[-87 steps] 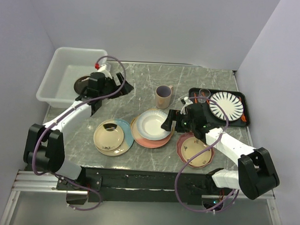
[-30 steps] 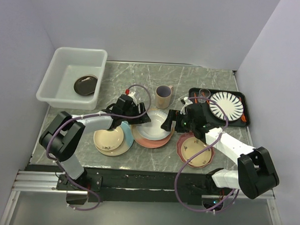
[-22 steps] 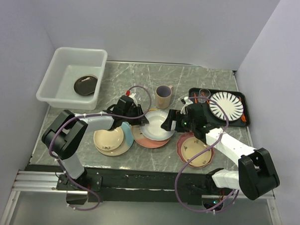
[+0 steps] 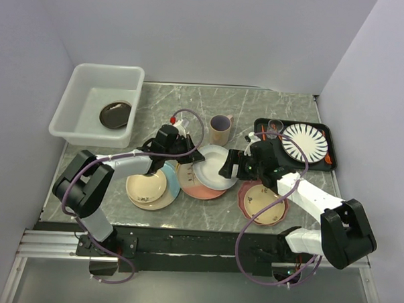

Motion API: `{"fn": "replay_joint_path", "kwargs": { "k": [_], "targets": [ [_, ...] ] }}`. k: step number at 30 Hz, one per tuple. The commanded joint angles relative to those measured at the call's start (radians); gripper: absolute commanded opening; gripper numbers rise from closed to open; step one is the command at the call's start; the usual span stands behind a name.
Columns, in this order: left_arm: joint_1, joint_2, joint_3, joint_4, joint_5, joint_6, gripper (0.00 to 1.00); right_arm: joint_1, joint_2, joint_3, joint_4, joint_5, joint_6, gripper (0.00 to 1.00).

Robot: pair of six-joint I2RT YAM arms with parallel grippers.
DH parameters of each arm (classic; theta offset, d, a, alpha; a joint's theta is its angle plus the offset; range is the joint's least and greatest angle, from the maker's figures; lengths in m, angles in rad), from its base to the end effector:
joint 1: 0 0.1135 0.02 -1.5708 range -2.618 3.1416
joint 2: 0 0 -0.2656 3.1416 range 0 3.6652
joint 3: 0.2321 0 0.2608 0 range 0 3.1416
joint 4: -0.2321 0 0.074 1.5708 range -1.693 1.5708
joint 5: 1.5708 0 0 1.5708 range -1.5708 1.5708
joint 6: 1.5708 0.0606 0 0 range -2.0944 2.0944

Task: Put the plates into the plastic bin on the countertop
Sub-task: Pick up the plate from the center of the board.

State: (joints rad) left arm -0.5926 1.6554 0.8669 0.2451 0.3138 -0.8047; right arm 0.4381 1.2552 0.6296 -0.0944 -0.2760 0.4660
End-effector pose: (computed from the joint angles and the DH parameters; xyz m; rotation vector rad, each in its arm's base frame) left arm 0.3019 -0.2258 0.1723 -0.0393 2.3105 -1.1141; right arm 0.2446 0.1328 0.1787 -0.1165 2.3814 0.7682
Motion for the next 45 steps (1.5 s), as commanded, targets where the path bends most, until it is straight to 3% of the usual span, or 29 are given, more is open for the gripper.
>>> {"fn": "replay_joint_path", "kwargs": {
  "k": [1,14,30,45],
  "targets": [
    [-0.004,-0.003,-0.035,-0.081,-0.096,0.081,0.01,0.005,-0.023,0.021,0.073,-0.029,-0.001,1.00],
    [0.020,-0.121,-0.072,-0.079,-0.108,0.070,0.01,0.005,-0.027,0.016,0.074,-0.022,0.000,1.00],
    [0.172,-0.315,-0.131,-0.121,-0.047,0.087,0.01,0.005,-0.019,0.013,0.084,-0.019,0.005,1.00],
    [0.297,-0.405,-0.066,-0.150,0.025,0.093,0.01,0.005,-0.008,0.019,0.085,-0.031,0.002,1.00]
  ]
}}
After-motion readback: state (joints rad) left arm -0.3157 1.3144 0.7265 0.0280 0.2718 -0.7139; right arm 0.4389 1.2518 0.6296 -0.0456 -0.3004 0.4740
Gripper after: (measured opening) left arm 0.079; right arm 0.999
